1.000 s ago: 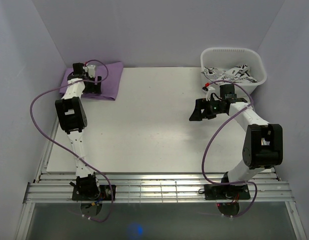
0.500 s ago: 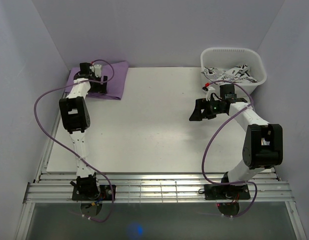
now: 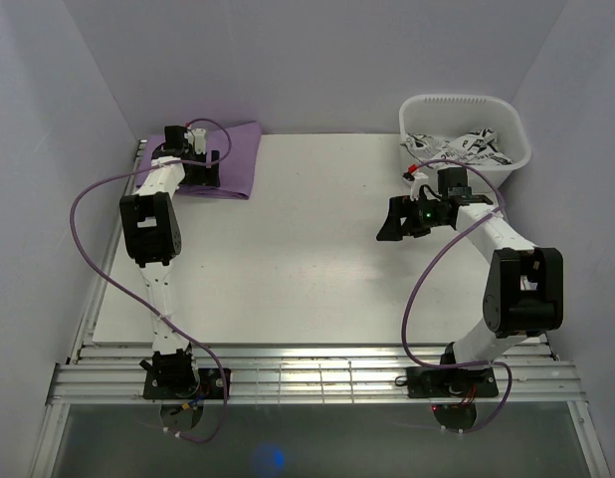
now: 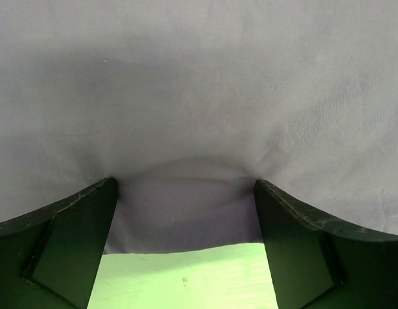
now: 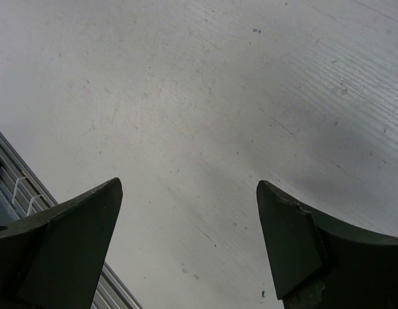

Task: Fold and stack the trousers
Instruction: Neatly place the folded trousers to the corner

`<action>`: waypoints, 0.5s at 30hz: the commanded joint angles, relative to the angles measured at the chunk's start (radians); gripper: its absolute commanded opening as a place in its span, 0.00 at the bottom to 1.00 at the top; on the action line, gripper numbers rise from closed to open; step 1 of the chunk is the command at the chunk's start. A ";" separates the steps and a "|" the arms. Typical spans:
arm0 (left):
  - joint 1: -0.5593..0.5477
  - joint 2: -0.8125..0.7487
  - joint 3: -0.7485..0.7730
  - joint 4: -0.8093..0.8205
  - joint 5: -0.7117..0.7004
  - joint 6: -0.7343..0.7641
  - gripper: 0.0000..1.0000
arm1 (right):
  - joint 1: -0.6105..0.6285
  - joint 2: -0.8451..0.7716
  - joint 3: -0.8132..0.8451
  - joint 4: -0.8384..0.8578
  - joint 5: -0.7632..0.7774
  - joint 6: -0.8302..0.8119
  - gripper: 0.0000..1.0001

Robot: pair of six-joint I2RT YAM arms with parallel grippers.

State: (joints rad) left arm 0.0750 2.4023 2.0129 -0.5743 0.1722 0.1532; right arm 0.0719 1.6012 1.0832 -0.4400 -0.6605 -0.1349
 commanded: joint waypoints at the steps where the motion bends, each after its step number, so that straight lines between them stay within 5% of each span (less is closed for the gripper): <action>1: -0.030 0.074 -0.086 -0.254 0.124 -0.138 0.98 | -0.001 -0.046 0.014 0.009 -0.017 -0.009 0.90; 7: -0.030 0.048 -0.075 -0.260 0.113 -0.211 0.98 | -0.001 -0.070 0.014 0.006 -0.004 -0.012 0.90; 15: -0.021 -0.304 -0.054 -0.102 -0.045 -0.184 0.98 | -0.035 -0.078 0.147 0.001 0.042 -0.028 0.90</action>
State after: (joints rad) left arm 0.0574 2.2982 1.9499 -0.6575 0.1528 -0.0071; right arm 0.0650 1.5490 1.1210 -0.4553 -0.6407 -0.1406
